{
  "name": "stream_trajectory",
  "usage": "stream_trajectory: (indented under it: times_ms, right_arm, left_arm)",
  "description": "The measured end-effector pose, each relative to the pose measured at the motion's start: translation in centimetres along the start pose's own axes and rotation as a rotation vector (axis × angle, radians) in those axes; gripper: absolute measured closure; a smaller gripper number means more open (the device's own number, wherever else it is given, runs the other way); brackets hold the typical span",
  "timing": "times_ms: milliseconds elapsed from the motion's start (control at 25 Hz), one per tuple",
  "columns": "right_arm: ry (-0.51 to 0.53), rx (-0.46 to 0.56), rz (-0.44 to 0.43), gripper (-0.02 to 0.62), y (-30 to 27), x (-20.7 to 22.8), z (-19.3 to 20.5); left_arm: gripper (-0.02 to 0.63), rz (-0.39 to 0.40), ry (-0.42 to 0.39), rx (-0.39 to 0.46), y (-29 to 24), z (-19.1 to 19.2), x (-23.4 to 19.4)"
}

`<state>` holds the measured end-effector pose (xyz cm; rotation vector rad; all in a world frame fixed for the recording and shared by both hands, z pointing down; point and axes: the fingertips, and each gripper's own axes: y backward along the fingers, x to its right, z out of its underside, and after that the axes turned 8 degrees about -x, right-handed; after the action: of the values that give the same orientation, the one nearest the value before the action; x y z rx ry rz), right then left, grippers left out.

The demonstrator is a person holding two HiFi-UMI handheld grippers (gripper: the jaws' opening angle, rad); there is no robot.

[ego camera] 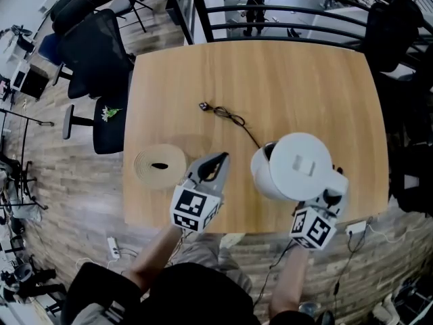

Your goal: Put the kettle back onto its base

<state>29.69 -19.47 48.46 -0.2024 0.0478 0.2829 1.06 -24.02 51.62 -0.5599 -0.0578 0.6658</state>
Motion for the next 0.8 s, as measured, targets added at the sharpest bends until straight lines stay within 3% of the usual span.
stream_trajectory:
  times_ms: [800]
  right_arm:
    - [0.033, -0.023, -0.024, 0.523, -4.5, -2.5, 2.5]
  left_arm:
    - [0.604, -0.002, 0.036, -0.062, -3.2, 1.9, -1.9]
